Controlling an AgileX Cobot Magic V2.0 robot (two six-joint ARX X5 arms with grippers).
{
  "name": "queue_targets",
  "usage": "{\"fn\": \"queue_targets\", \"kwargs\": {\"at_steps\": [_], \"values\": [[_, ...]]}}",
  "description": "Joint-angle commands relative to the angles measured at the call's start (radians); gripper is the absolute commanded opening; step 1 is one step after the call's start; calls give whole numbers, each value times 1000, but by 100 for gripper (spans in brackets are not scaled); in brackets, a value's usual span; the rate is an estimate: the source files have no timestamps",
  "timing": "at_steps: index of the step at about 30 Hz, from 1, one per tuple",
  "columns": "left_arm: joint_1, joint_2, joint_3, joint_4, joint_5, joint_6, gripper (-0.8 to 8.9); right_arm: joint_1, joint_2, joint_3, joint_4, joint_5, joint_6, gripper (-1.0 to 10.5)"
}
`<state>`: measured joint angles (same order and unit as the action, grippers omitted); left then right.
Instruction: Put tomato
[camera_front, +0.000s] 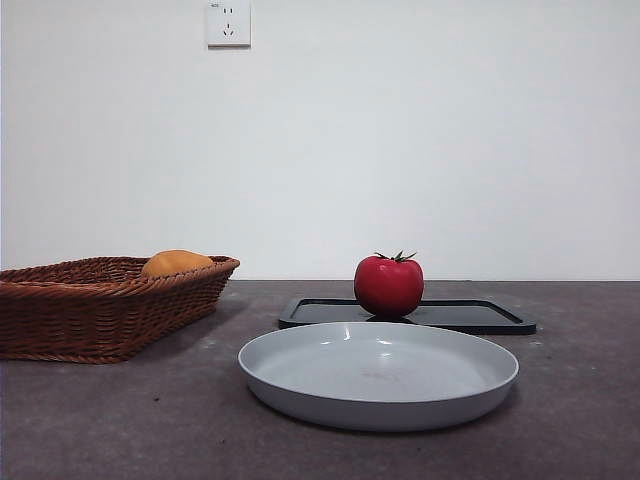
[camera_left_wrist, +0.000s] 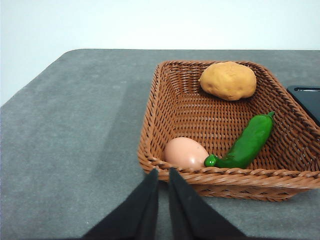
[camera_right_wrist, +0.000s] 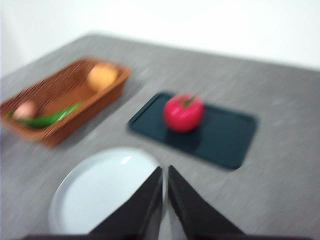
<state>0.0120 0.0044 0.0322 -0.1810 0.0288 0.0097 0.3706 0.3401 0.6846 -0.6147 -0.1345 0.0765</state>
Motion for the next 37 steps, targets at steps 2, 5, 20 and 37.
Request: {"fn": "queue_targets", "kwargs": {"at_steps": [2, 5, 20, 37], "values": [[2, -1, -21, -6, 0, 8, 32, -89, -30, -46, 122, 4, 1, 6], [2, -1, -20, -6, 0, 8, 32, -153, -64, -119, 282, 3, 2, 7], [2, -1, -20, -6, 0, 8, 33, -339, -238, -489, 528, -3, -17, 7], [2, -1, -20, -6, 0, 8, 32, -394, -336, -674, 438, 99, -47, 7]]}}
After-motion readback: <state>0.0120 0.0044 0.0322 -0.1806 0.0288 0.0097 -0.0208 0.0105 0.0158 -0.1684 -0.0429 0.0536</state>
